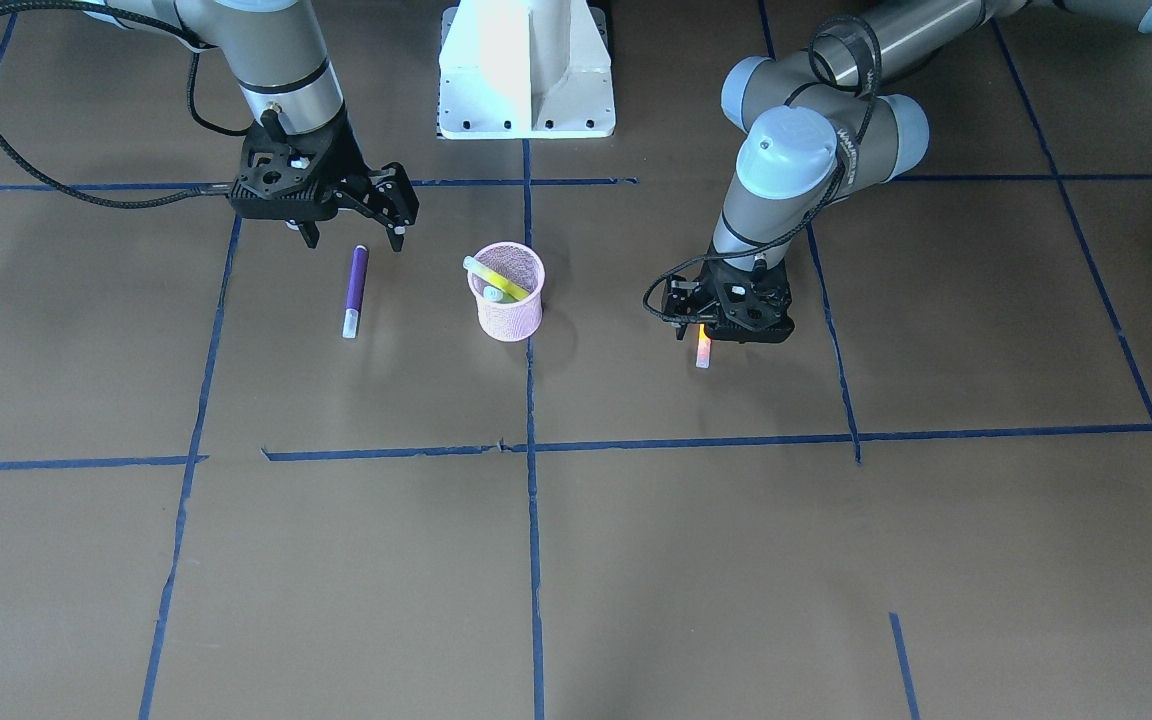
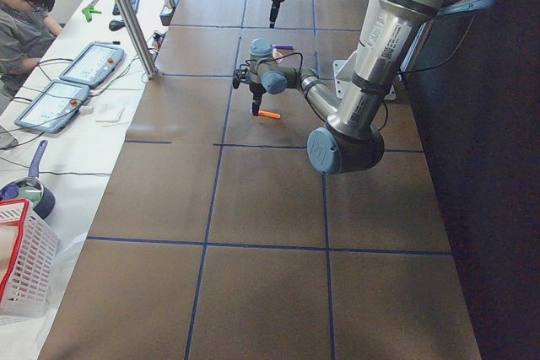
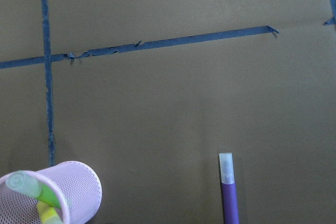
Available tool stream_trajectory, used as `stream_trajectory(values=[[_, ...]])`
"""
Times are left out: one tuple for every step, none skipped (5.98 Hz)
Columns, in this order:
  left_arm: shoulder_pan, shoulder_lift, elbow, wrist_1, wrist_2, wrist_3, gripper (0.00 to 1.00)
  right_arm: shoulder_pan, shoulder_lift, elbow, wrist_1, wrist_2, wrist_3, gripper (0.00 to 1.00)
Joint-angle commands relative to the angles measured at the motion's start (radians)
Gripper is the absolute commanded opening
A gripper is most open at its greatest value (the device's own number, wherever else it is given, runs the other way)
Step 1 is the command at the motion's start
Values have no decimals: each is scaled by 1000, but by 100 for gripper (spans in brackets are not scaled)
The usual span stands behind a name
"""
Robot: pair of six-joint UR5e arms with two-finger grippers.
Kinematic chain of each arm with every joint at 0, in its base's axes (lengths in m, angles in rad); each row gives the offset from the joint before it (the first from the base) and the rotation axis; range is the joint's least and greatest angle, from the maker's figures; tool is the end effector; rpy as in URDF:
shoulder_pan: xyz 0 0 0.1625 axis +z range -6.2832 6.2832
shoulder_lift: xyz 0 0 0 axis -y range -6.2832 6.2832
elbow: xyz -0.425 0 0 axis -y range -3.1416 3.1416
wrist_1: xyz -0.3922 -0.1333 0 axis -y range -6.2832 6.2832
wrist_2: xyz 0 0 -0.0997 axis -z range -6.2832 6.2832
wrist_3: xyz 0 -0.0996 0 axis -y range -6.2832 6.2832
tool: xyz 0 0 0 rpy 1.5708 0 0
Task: Collect pens into pen holder
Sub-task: 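Lower the left gripper onto the orange marker while the right moves above the purple marker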
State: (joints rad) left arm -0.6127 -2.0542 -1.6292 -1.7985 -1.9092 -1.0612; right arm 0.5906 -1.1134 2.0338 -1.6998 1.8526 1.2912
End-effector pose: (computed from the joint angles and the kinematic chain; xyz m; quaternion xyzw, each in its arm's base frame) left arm 0.4909 -0.4676 0.3347 0.0647 0.3963 0.0160 0.9157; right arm -0.4091 -0.4014 0.2280 0.0433 -0.4007 0.0880 0.9109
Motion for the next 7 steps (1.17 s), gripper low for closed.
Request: stream_trajectory(values=[[16, -1, 15, -2, -2, 0, 72, 2, 0, 0, -1, 0, 0, 100], [16, -1, 15, -1, -5, 0, 53, 3, 0, 0, 0, 0, 0, 100], [16, -1, 14, 1, -5, -2, 44, 3, 0, 0, -1, 0, 0, 100], [16, -1, 14, 1, -5, -2, 44, 3, -2, 2, 0, 0, 0, 100], [16, -1, 15, 2, -5, -2, 44, 5, -3, 3, -1, 0, 2, 100], [16, -1, 15, 2, -5, 0, 44, 3, -3, 3, 0, 0, 2, 100], [16, -1, 15, 2, -5, -2, 44, 3, -3, 2, -1, 0, 2, 100]])
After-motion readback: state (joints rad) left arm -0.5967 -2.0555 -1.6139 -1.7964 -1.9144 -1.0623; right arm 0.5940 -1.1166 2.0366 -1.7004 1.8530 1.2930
